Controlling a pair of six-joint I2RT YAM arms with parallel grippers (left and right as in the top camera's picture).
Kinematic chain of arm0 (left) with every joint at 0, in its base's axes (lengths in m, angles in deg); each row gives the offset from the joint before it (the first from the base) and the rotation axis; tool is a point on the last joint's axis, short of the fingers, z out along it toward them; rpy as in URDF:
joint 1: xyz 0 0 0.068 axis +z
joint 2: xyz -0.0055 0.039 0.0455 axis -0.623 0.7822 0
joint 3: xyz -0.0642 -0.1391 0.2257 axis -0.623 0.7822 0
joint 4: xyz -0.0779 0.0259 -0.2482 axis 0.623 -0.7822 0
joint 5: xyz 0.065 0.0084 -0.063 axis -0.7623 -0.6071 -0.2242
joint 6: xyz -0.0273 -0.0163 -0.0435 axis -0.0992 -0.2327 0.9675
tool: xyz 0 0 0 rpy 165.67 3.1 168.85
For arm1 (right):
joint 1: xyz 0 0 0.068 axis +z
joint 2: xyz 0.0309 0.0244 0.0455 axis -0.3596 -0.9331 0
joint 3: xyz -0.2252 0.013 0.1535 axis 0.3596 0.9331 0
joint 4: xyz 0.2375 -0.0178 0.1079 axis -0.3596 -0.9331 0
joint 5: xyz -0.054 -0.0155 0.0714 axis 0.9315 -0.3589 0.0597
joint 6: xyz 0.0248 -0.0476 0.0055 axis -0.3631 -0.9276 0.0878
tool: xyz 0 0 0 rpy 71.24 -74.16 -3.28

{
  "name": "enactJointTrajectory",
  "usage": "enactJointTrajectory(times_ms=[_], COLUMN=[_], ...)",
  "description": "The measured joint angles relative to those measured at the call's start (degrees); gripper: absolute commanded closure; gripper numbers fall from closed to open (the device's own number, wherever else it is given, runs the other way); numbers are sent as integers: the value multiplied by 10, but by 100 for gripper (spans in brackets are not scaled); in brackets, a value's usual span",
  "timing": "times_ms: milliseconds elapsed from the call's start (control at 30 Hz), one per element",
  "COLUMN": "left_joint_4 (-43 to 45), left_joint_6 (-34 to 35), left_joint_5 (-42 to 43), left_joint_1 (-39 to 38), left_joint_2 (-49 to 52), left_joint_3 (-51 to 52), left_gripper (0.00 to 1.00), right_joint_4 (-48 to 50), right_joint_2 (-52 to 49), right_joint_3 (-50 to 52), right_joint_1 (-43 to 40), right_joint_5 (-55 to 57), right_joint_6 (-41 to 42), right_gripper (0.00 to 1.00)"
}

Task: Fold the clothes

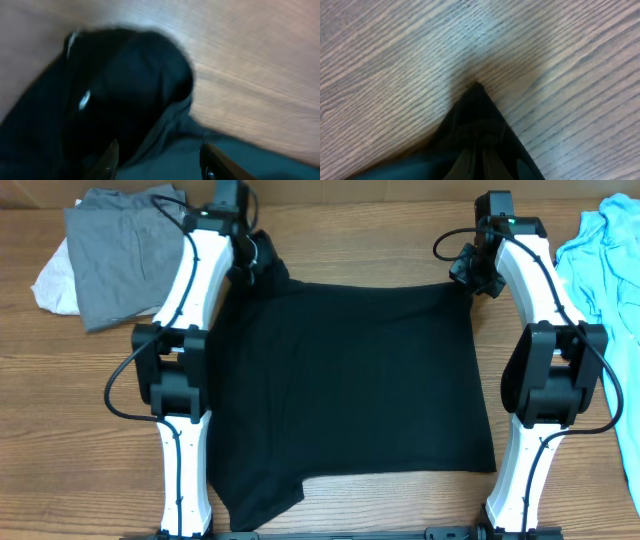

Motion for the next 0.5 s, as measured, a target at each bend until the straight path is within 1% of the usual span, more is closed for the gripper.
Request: enactJointTrajectory(times_ms=[100, 267, 333, 500], left_joint_4=[-33, -69, -70, -54], left_joint_6=[10, 13, 13, 9], left_joint_5=[-32, -64, -66, -64], left_joint_1=[5, 40, 58, 86], left_joint_2=[0, 0, 0, 0], left_joint_3=[0, 0, 0, 0], left_gripper=[40, 41, 42, 42], right_joint_4=[-1, 0, 1, 8], right_joint_2=[0, 0, 0, 0], right_joint_3=[0, 0, 0, 0], right_joint_1=[0, 0, 0, 0], right_joint_5=[0, -1, -1, -2], right_joint_6=[-1, -2, -2, -3], right_gripper=[96, 96, 96, 96])
